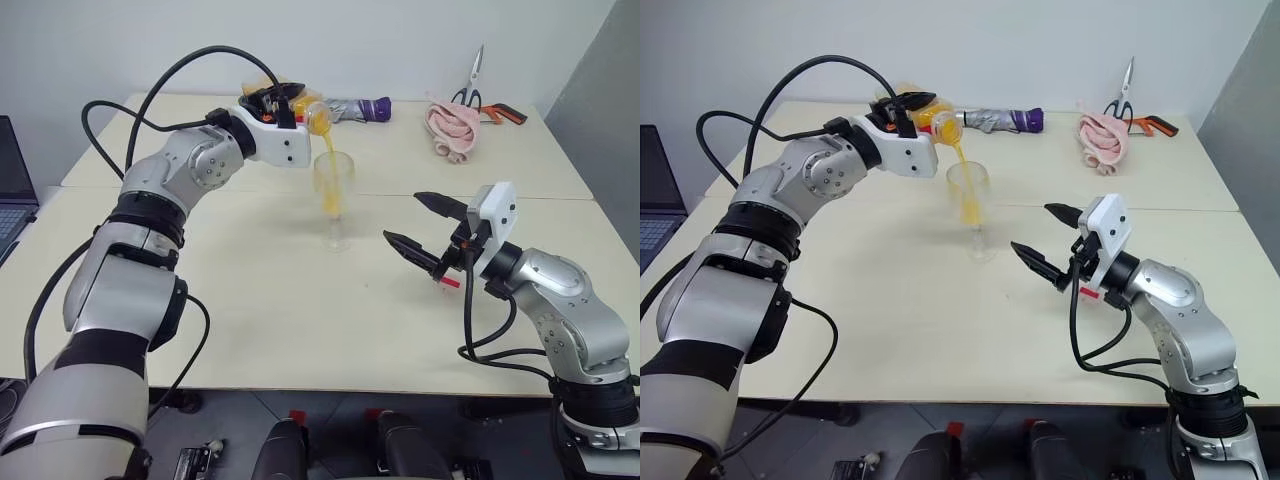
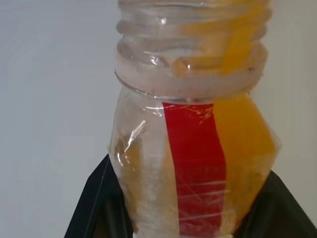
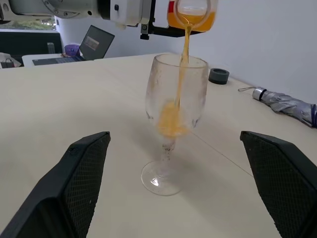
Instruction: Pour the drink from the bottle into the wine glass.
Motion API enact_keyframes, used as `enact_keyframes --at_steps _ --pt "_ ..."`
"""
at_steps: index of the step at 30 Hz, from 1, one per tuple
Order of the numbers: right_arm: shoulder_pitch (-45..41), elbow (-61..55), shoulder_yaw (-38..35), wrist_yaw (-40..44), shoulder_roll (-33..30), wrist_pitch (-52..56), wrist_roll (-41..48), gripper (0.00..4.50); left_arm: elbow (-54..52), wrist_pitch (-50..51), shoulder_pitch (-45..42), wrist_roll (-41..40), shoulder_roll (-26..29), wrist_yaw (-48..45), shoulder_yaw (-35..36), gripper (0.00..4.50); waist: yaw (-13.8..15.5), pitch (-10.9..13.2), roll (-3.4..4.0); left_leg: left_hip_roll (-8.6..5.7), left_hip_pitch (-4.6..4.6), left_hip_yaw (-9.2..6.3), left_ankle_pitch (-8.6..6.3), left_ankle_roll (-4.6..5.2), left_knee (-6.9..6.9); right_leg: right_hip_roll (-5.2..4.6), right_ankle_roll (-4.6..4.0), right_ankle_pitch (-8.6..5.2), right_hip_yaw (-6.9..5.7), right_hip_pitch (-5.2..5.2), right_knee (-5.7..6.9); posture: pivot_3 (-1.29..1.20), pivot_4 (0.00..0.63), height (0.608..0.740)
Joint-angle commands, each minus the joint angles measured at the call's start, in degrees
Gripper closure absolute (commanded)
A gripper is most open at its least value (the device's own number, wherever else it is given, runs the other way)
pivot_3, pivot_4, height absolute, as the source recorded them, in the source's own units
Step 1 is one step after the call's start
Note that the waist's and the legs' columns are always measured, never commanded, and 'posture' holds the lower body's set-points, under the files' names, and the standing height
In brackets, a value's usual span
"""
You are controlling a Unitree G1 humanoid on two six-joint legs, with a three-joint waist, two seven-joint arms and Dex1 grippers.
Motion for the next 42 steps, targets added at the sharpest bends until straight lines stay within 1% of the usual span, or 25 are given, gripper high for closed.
enact_keyframes --at_steps 1,13,42 --pt "-0.18 -0.94 -1.78 0.28 0.27 -1.63 1.33 0.00 -0.59 -0.82 -3.02 -0.20 1.31 1.76 0.26 2.61 0.00 0.00 0.00 0.00 0.00 0.00 0.00 0.00 0.00 0.00 0.00 0.00 0.00 0.00 0.00 0.00 0.150 0.740" --pt "-0.07 -2.25 -2.27 2.37 1.14 -0.64 6.89 0.00 -0.08 -1.24 -3.35 0.38 1.47 2.21 0.15 2.61 0.00 0.00 0.00 0.00 0.00 0.00 0.00 0.00 0.01 -0.01 0.00 0.00 0.00 0.00 0.01 0.00 0.150 0.740" --pt "0.69 -3.49 -0.42 2.03 0.55 -0.85 5.85 0.00 0.81 -2.33 -4.64 2.37 2.24 4.74 -2.20 2.61 0.01 0.00 0.00 0.00 0.00 0.01 0.00 0.00 0.01 -0.01 0.00 0.00 0.00 0.00 0.03 0.00 0.150 0.740"
